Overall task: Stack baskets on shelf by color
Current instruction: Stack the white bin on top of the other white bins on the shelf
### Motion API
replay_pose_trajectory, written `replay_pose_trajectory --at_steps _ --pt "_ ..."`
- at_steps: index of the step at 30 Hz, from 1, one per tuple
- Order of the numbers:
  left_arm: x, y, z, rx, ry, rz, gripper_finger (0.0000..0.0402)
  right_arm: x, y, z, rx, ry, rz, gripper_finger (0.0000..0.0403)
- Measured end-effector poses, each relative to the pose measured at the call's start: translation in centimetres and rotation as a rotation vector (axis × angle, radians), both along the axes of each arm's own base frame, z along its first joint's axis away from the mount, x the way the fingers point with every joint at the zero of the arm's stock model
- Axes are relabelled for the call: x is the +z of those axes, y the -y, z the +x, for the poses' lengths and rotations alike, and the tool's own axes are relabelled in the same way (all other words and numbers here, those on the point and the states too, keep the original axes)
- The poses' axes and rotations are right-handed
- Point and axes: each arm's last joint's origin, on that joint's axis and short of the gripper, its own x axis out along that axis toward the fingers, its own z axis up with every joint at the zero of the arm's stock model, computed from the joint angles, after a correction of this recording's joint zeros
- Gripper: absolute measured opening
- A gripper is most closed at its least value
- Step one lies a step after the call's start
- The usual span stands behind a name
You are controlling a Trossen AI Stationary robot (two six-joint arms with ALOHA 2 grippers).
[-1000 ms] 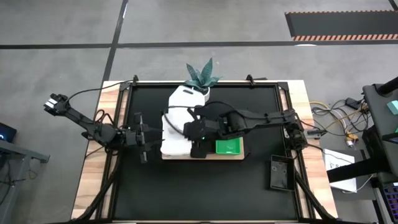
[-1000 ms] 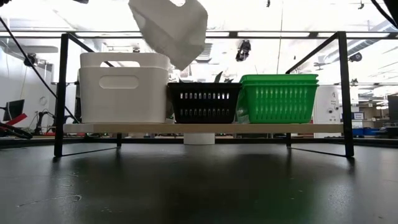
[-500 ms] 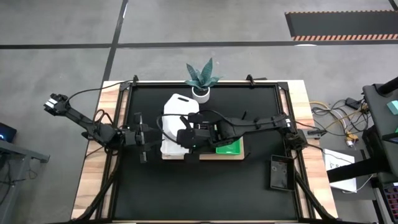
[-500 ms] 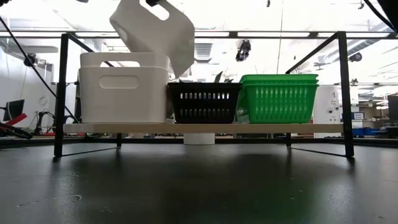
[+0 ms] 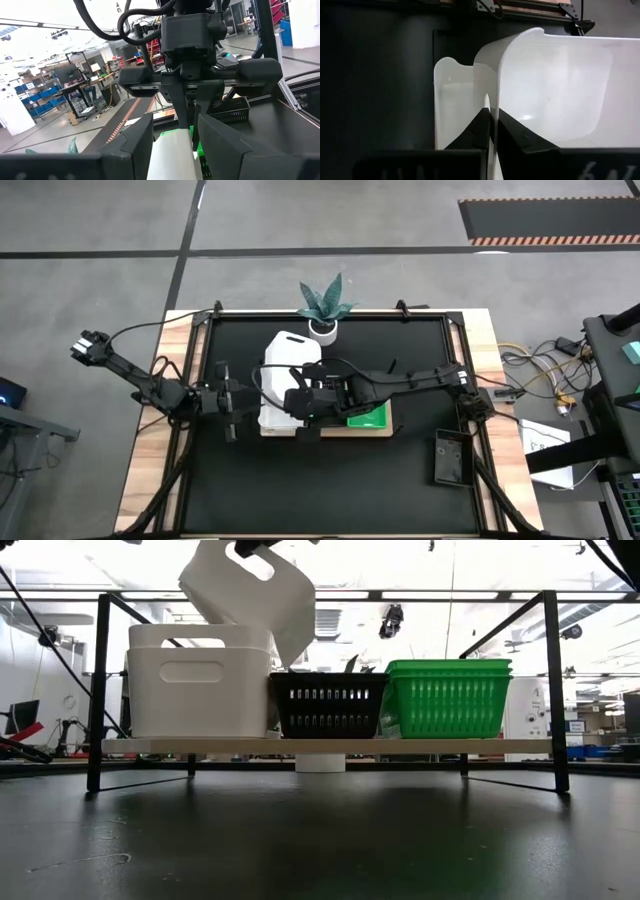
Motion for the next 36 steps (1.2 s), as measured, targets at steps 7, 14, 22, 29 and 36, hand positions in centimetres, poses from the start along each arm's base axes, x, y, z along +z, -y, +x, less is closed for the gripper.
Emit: replay_pose_trajectory --at_steps 7,14,22,29,36 --pt "0.0 0.0 0.0 0.0 0.0 0.0 0.0141 -0.2 0.0 0.1 0.0 -0.002 0.0 0.0049" --pt "0.0 0.0 0.0 0.0 0.0 0.0 0.0141 0.2 0.0 0.2 0.021 0.022 -0.018 0.0086" --pt "0.0 0.0 0.0 0.001 0.001 -0.001 0.0141 1.3 2.3 0.3 0.012 0.029 -0.202 0.006" --pt "0.0 0.0 0.0 0.001 0.001 0.0 0.0141 0.8 8.2 1.2 -0.065 0.028 -0.236 0.001" --pt "0.0 0.0 0.0 0.001 0.0 0.007 0.0141 -0.3 12.5 2.0 -0.053 0.093 -0.114 0.0009"
